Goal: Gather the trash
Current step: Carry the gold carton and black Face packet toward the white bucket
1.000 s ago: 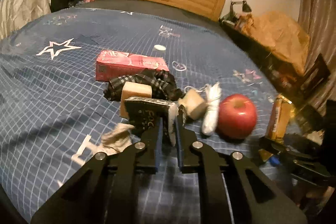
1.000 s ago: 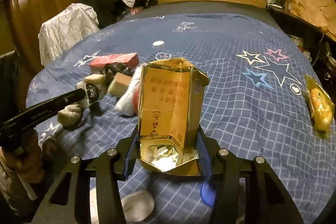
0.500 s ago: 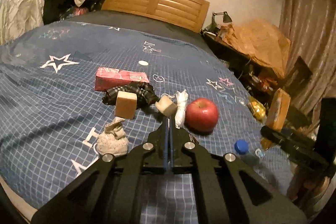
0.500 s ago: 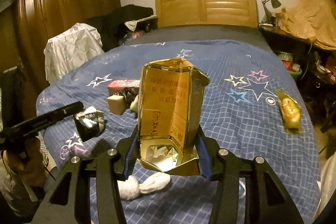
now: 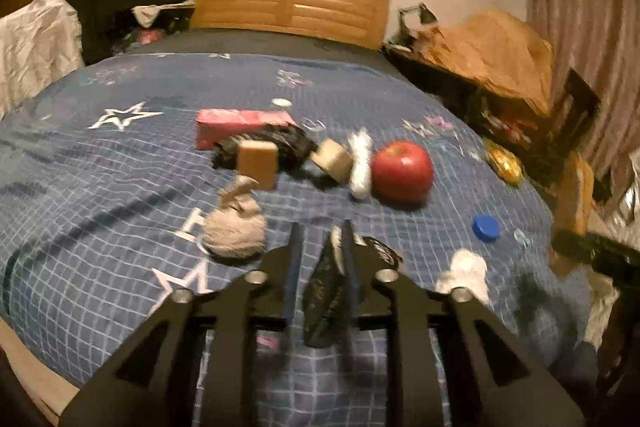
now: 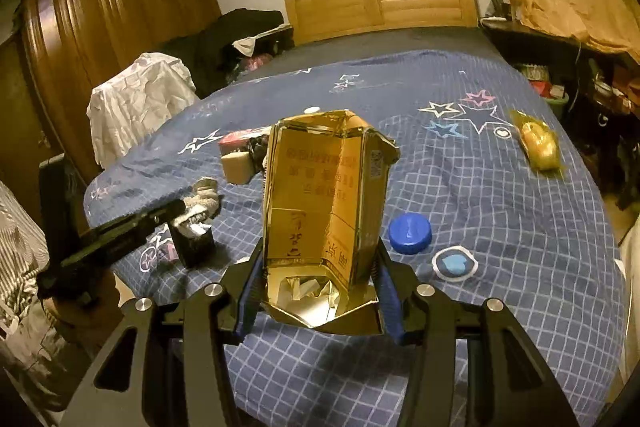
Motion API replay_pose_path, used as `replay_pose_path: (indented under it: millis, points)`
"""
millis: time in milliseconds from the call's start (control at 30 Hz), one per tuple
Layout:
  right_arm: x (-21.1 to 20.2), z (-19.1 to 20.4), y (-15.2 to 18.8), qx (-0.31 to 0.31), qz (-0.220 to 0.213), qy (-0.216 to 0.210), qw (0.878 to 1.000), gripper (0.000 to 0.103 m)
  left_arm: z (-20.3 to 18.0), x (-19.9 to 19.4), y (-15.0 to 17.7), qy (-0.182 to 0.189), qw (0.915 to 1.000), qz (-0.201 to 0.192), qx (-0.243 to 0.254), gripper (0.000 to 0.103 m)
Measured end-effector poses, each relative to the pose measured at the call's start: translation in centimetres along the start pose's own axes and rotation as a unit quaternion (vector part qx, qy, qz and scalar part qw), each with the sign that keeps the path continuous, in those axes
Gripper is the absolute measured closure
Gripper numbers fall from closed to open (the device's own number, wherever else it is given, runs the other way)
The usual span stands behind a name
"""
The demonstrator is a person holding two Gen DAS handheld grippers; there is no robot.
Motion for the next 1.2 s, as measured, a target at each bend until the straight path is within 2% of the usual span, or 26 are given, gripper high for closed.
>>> replay_pose_path:
  millis: [33, 67, 100, 133, 233, 300, 500, 633, 700, 800, 900, 1033, 1067, 1100, 1200]
  points:
    - [-0.3, -0.1, 0.0, 0.0, -0.002, 0.0, 1.0, 0.052, -0.1, -0.4, -0.2, 0.01, 0.9999, -0.007, 0.006, 0.075]
    - [-0.2, -0.2, 0.0, 0.001, -0.002, 0.001, 1.0, 0.052, -0.4, -0.7, -0.4, 0.021, 0.9996, -0.009, 0.017, 0.055]
    - [-0.3, -0.5, -0.1, 0.002, -0.003, 0.002, 1.0, 0.052, -0.8, -0.9, -0.5, 0.025, 0.9993, -0.011, 0.026, 0.041]
    - [-0.3, -0.6, 0.0, 0.004, -0.003, 0.002, 1.0, 0.052, -1.2, -1.1, -0.5, 0.034, 0.9987, -0.016, 0.033, 0.039]
    - [-0.3, -0.8, 0.3, 0.01, -0.001, 0.003, 1.0, 0.052, -1.8, -0.4, -0.2, 0.076, 0.9968, 0.004, 0.023, 0.037]
    - [-0.4, -0.9, 0.4, 0.011, 0.0, 0.004, 1.0, 0.052, -2.1, 0.3, 0.4, 0.065, 0.9974, 0.017, 0.025, 0.037]
    - [-0.8, -1.5, 0.7, 0.024, -0.003, 0.008, 1.0, 0.052, -4.5, 1.6, 2.0, 0.023, 0.994, 0.038, 0.1, 0.037]
    - [-1.0, -1.9, 0.8, 0.031, -0.003, 0.007, 0.999, 0.052, -3.9, 2.9, 2.9, 0.03, 0.9933, 0.06, 0.094, 0.037]
    - [-0.9, -2.0, 1.0, 0.035, -0.001, 0.008, 0.999, 0.052, -3.7, 3.9, 3.5, 0.042, 0.9921, 0.08, 0.087, 0.033]
    - [-0.8, -2.0, 1.2, 0.035, 0.001, 0.008, 0.999, 0.052, -3.7, 3.7, 3.5, 0.053, 0.993, 0.077, 0.073, 0.031]
    - [-0.7, -1.9, 1.1, 0.034, 0.001, 0.008, 0.999, 0.052, -4.7, 3.0, 3.4, 0.07, 0.9912, 0.065, 0.091, 0.027]
    - [-0.7, -1.8, 1.2, 0.034, 0.002, 0.008, 0.999, 0.052, -4.8, 4.5, 3.9, 0.046, 0.99, 0.089, 0.099, 0.025]
    - [-0.7, -1.7, 1.2, 0.033, 0.002, 0.007, 0.999, 0.052, -4.5, 4.9, 4.1, 0.05, 0.9905, 0.093, 0.089, 0.027]
    - [-0.7, -1.7, 1.3, 0.032, 0.001, 0.008, 0.999, 0.052, -4.4, 4.9, 4.2, 0.053, 0.9914, 0.088, 0.081, 0.038]
    - [-0.9, -1.7, 1.2, 0.034, -0.002, 0.009, 0.999, 0.052, -4.0, 4.3, 3.8, 0.059, 0.9926, 0.082, 0.068, 0.044]
Point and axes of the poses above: each gripper's, at about its wrist camera, not at the fingertips, and x roughly the way its jaws point, z to its left, y to its underside, the point moved 3 cm from there along x, roughly the way its jaws point, and after that the axes turned 15 degrees about x, right-handed, at the moved point
